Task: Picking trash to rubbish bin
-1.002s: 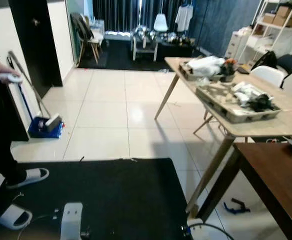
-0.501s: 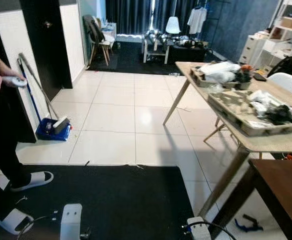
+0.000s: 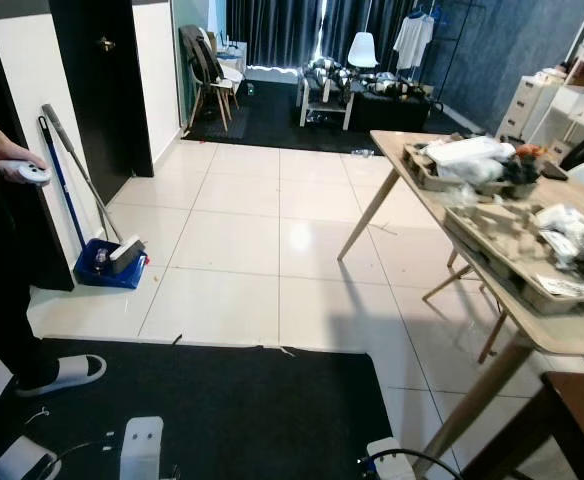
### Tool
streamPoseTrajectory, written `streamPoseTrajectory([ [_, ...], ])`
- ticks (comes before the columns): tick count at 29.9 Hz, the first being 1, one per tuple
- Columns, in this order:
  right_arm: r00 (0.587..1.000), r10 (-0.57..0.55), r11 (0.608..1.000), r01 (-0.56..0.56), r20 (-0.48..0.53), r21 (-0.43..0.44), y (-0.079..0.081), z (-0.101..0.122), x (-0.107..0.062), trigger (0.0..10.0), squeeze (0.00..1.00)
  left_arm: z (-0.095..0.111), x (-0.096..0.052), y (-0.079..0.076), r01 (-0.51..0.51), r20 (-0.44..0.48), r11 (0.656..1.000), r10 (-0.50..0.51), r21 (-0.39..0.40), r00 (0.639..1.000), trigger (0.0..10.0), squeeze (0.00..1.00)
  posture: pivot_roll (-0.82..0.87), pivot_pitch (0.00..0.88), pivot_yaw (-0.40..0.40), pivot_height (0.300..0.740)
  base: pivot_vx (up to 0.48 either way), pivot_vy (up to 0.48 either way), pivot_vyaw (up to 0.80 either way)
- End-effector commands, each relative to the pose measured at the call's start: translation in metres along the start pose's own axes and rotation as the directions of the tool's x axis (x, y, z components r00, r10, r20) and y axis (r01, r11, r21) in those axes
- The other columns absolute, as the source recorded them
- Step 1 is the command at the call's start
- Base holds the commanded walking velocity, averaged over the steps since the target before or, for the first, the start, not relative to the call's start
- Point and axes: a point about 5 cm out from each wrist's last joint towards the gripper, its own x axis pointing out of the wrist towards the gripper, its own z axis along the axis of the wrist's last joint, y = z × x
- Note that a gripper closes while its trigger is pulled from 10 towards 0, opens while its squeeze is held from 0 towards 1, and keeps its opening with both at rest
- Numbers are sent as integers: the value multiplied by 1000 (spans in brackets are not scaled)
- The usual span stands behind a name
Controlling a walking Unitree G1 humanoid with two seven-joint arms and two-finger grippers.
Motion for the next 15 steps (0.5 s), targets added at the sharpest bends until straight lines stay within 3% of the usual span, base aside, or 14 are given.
streamPoseTrajectory([
  [1,1000,-21,1000,21,-13,10,-5,-4,-1,10000,0,-2,0,-1,1,-10,1000,-1,5,1000,10000,0,56,79,-77,740,352,0,0],
  [6,999,48,997,-48,3,-69,5,-3,0,10000,0,-4,-1,1,-8,-25,1000,9,13,1000,10000,0,51,87,-68,740,347,0,0],
  [11,999,26,996,-24,21,-86,3,-4,-1,10000,0,-4,0,-1,-1,-23,1000,1,15,1000,10000,0,49,81,-69,740,347,0,0],
  [15,998,56,997,-57,-7,-52,4,-9,-2,10000,0,-5,-1,-1,-1,-27,1000,1,16,1000,10000,0,52,83,-60,740,348,0,0],
])
